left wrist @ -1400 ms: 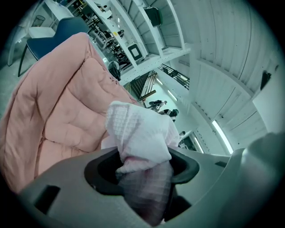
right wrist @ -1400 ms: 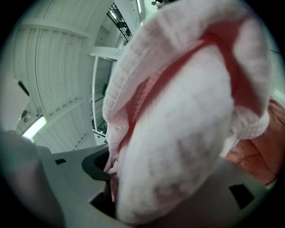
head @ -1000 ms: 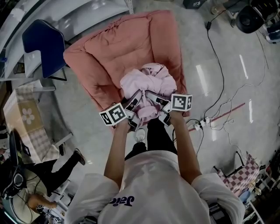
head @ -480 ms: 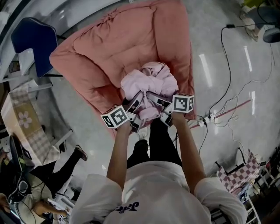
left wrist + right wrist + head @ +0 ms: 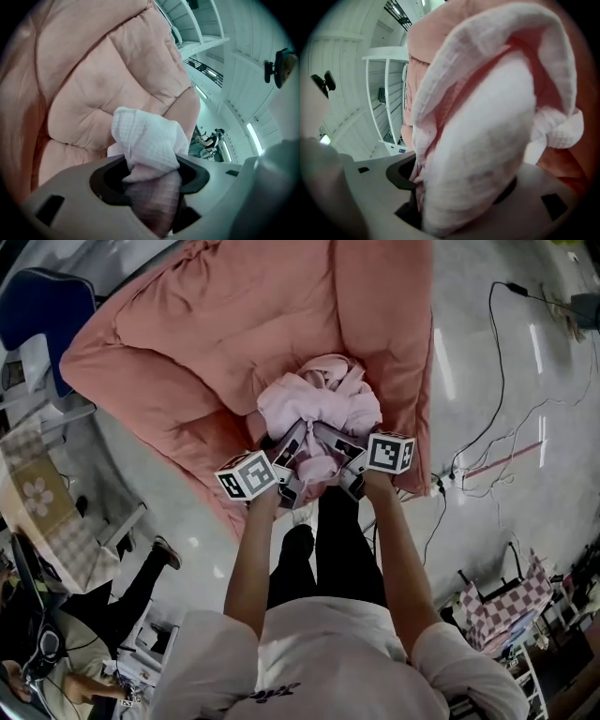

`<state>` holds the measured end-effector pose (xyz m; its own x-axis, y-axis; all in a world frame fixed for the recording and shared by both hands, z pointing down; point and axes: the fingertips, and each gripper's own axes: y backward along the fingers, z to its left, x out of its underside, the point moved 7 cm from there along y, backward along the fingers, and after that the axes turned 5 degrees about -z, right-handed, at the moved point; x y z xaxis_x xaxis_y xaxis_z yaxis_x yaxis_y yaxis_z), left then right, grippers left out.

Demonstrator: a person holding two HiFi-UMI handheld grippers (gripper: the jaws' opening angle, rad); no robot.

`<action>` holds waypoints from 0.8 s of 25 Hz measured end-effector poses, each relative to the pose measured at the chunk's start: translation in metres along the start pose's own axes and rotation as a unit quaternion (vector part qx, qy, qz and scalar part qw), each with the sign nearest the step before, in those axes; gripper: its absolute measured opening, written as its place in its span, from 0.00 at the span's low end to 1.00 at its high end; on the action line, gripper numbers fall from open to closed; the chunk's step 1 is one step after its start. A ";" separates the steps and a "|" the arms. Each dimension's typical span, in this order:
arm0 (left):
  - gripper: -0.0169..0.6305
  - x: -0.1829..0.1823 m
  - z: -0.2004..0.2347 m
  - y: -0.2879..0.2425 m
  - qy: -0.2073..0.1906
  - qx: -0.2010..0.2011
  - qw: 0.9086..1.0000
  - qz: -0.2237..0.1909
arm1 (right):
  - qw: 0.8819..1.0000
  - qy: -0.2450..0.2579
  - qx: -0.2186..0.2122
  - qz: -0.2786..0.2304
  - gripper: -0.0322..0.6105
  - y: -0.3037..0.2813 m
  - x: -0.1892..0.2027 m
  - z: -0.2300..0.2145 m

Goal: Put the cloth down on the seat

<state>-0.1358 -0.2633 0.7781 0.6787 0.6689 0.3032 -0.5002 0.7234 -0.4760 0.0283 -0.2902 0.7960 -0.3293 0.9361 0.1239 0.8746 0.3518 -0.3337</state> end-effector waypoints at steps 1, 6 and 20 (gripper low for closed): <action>0.42 0.002 0.005 -0.002 0.000 -0.004 1.000 0.005 | 1.000 -0.003 0.004 -0.002 0.52 -0.002 0.003 -0.007; 0.42 0.019 0.031 -0.013 0.008 -0.021 1.000 0.014 | 1.000 -0.005 0.021 0.001 0.52 -0.006 0.013 -0.034; 0.42 0.059 0.112 -0.036 0.025 -0.082 0.996 0.018 | 0.994 0.015 0.106 0.023 0.52 -0.031 0.045 -0.105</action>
<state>-0.1378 -0.2306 0.9061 0.6901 0.6817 0.2430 -0.4336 0.6584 -0.6152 0.0237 -0.2593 0.9102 -0.2775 0.9518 0.1305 0.7924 0.3036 -0.5290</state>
